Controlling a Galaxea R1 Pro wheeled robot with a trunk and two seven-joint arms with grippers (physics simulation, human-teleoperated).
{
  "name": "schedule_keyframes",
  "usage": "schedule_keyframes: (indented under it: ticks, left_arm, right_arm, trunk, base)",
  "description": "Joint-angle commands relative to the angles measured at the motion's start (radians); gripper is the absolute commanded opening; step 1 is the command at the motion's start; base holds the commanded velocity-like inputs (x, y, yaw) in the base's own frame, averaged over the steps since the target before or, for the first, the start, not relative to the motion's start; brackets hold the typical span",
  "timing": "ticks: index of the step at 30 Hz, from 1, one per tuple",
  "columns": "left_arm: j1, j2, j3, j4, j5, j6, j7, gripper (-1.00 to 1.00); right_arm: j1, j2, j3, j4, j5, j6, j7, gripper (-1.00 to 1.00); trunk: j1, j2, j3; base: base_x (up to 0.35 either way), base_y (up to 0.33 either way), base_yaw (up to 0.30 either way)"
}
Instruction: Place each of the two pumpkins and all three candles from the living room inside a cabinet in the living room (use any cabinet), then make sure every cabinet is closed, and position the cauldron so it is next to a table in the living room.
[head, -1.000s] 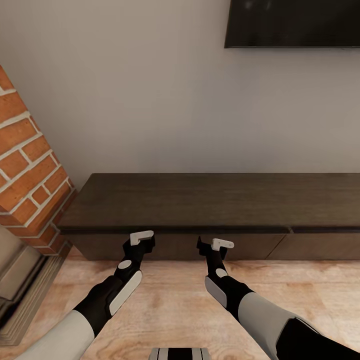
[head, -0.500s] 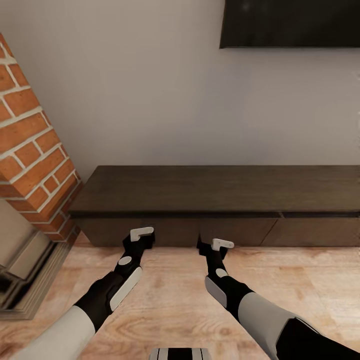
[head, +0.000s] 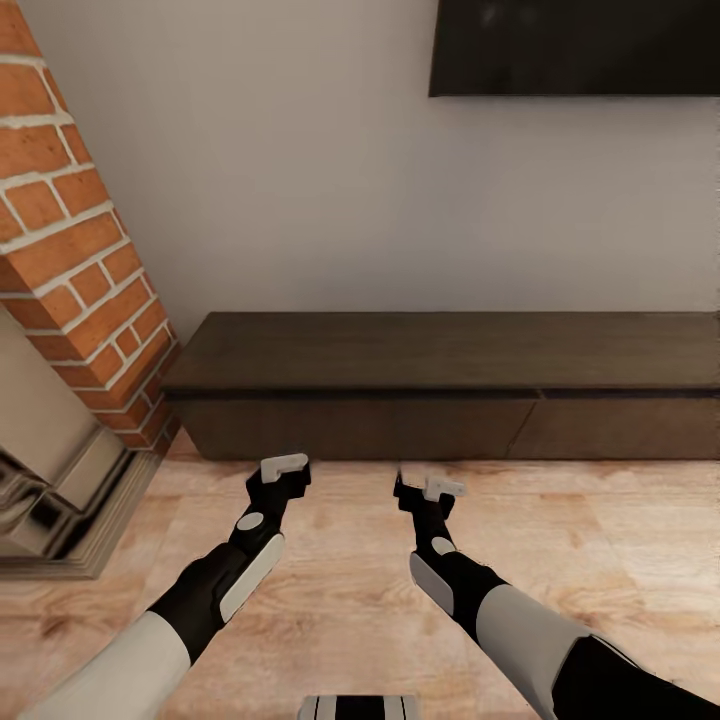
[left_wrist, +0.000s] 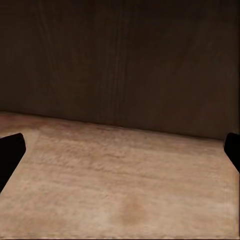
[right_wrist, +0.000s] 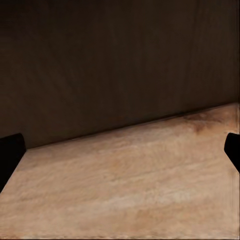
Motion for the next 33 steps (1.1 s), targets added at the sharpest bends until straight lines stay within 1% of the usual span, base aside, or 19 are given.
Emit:
schedule_keyframes:
  ticks: [1,4,8,11,12,14,16,19,22,23,25,27,29,31,33]
  left_arm:
    - [-0.001,0.001,-0.005,-0.002,0.004,0.004,0.008,1.00]
    - [-0.001,0.001,-0.005,-0.005,0.004,0.004,0.008,1.00]
    - [-0.001,0.001,-0.004,-0.035,0.008,0.018,0.009,1.00]
    - [-0.001,0.002,-0.002,-0.064,0.010,0.049,0.010,1.00]
    - [-0.001,0.004,-0.001,-0.082,0.010,0.071,0.011,1.00]
    - [0.001,0.021,0.006,-0.144,0.019,0.133,0.013,1.00]
    - [0.008,0.037,0.010,-0.222,0.046,0.200,0.016,1.00]
    - [0.030,0.047,0.019,-0.327,0.100,0.291,0.020,1.00]
    - [0.042,0.048,0.035,-0.374,0.123,0.364,0.022,1.00]
    - [0.044,0.049,0.049,-0.380,0.129,0.385,0.022,1.00]
    - [0.045,0.048,0.100,-0.389,0.145,0.443,0.021,1.00]
    - [0.046,0.045,0.161,-0.396,0.154,0.533,0.020,1.00]
    - [0.046,0.037,0.207,-0.398,0.158,0.621,0.022,1.00]
    - [0.046,0.031,0.232,-0.399,0.159,0.671,0.023,1.00]
    - [0.047,0.030,0.259,-0.399,0.159,0.693,0.025,1.00]
  right_arm:
    - [-0.001,0.000,0.009,0.000,-0.007,-0.004,-0.006,1.00]
    - [-0.001,0.000,0.008,0.000,-0.008,-0.003,-0.006,1.00]
    - [-0.001,0.000,0.008,0.000,-0.009,-0.002,-0.006,1.00]
    - [-0.001,0.000,0.008,0.000,-0.008,-0.001,-0.008,1.00]
    - [-0.001,0.000,0.008,0.000,-0.008,0.000,-0.008,1.00]
    - [-0.001,0.000,0.007,0.000,-0.008,0.009,-0.008,1.00]
    - [-0.001,0.000,0.006,-0.002,-0.008,0.040,-0.008,1.00]
    - [-0.001,0.000,0.005,-0.005,-0.008,0.092,-0.008,1.00]
    - [-0.001,0.000,0.004,-0.013,-0.008,0.142,-0.007,1.00]
    - [-0.001,0.001,0.004,-0.014,-0.008,0.163,-0.007,1.00]
    - [-0.001,0.002,0.002,-0.016,-0.010,0.210,-0.008,1.00]
    - [-0.001,0.004,0.001,-0.018,-0.016,0.255,-0.009,1.00]
    - [-0.001,0.006,0.002,-0.019,-0.022,0.285,-0.012,1.00]
    - [-0.001,0.007,0.002,-0.019,-0.025,0.304,-0.013,1.00]
    - [-0.001,0.008,0.002,-0.020,-0.026,0.321,-0.014,1.00]
  trunk:
    - [-0.001,0.000,-0.001]
    - [-0.001,0.000,-0.001]
    - [-0.001,0.000,-0.001]
    - [-0.001,0.000,-0.001]
    - [-0.001,0.000,-0.001]
    - [-0.001,0.000,-0.001]
    - [-0.001,0.000,-0.001]
    - [-0.001,0.000,-0.001]
    - [-0.001,0.000,-0.001]
    - [-0.001,0.000,0.003]
    - [-0.002,0.000,0.011]
    - [-0.003,0.001,0.019]
    - [-0.004,0.001,0.026]
    - [-0.005,0.002,0.034]
    - [-0.006,0.002,0.042]
  base:
    - [-0.343,0.000,0.000]
    - [-0.343,0.000,0.000]
    - [-0.343,0.000,0.000]
    - [-0.240,0.000,0.000]
    - [-0.101,0.000,0.000]
    - [-0.053,0.000,0.000]
    - [-0.022,0.000,0.000]
    - [-0.007,0.000,0.000]
    - [-0.002,0.000,0.000]
    - [0.000,0.000,0.000]
    - [0.000,0.000,0.000]
    - [0.000,0.000,0.000]
    - [0.000,0.000,0.000]
    - [0.000,0.000,0.000]
    - [0.000,0.000,0.000]
